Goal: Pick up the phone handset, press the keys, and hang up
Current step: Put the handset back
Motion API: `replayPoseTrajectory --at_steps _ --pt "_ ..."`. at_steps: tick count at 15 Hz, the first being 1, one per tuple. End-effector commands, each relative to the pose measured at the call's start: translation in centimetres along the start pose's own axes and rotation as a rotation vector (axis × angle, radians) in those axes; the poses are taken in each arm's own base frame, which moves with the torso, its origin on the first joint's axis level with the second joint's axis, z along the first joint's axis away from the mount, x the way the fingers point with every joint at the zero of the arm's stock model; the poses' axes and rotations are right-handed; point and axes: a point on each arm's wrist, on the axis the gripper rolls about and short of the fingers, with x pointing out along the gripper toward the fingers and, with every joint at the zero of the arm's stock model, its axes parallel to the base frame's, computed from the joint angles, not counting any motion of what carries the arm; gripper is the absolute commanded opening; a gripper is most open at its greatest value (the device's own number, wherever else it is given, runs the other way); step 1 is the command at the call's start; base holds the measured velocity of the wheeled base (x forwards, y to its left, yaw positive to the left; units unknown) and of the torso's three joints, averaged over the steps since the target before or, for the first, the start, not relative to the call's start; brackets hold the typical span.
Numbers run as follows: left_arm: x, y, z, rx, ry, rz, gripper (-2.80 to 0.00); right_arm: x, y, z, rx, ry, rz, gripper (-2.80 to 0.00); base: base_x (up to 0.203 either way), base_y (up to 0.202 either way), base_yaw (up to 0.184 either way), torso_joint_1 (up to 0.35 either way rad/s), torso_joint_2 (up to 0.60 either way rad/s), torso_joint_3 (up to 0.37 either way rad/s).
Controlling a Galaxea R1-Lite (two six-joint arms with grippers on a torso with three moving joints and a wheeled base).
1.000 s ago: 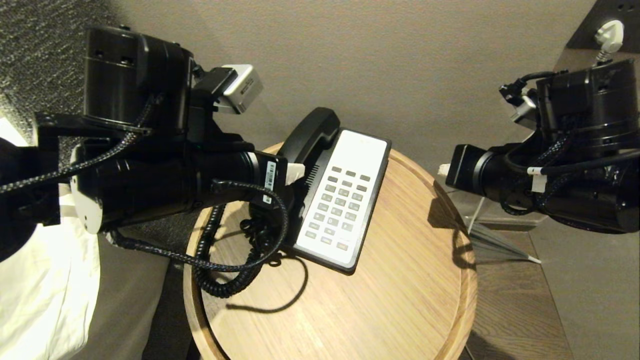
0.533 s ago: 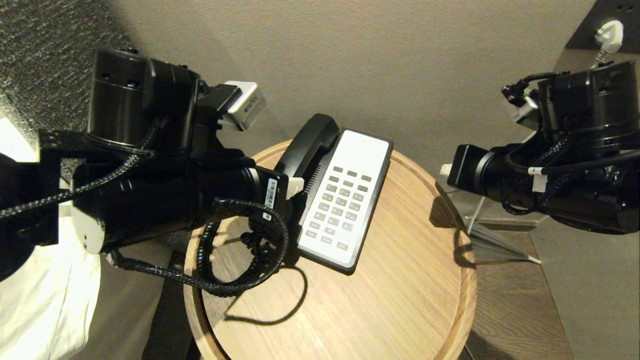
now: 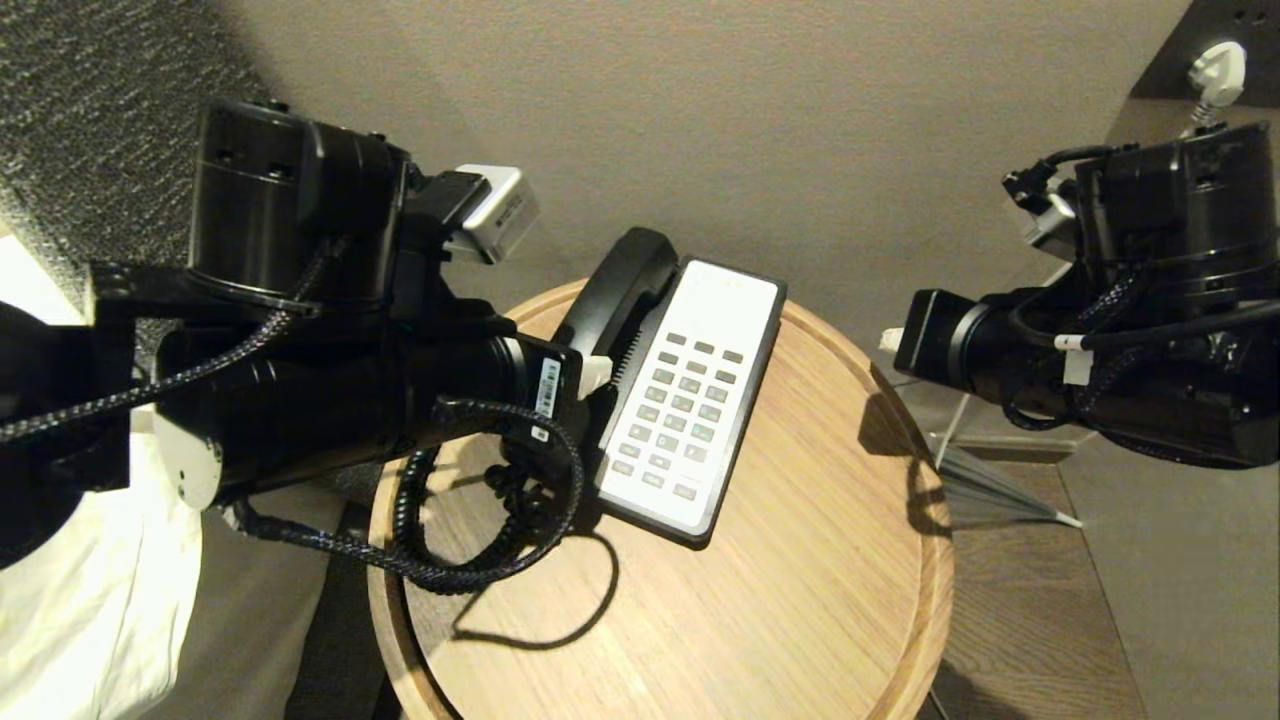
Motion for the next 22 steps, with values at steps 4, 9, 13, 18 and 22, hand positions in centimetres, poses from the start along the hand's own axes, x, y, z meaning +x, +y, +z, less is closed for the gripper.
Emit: replayPoseTrajectory --at_steps 4,9,13,18,22 --pt "0.7 -0.2 -0.3 0.001 0.023 -0.002 -2.8 0.1 0.0 0.0 0.003 0.0 -0.001 -2.8 0.0 0.0 0.0 0.0 0.0 0.0" --pt "0.9 -0.1 -0.6 0.001 0.034 -0.006 -2.8 0.2 0.0 -0.1 0.004 0.002 -0.001 -2.8 0.0 0.0 0.0 0.0 0.0 0.0" --pt "1.2 -0.1 -0.4 -0.01 0.029 -0.001 -2.8 0.3 0.0 -0.2 0.001 0.005 -0.003 -2.8 0.0 0.0 0.0 0.0 0.0 0.0" --pt "0.4 0.1 1.5 -0.031 -0.042 -0.001 -2.8 0.2 -0.1 -0.3 -0.001 0.01 -0.006 -2.8 0.0 0.0 0.0 0.0 0.0 0.0" --pt "0.7 0.1 0.3 -0.026 -0.002 -0.002 -2.8 0.0 -0.4 -0.7 -0.006 0.019 -0.011 -2.8 0.0 0.0 0.0 0.0 0.0 0.0"
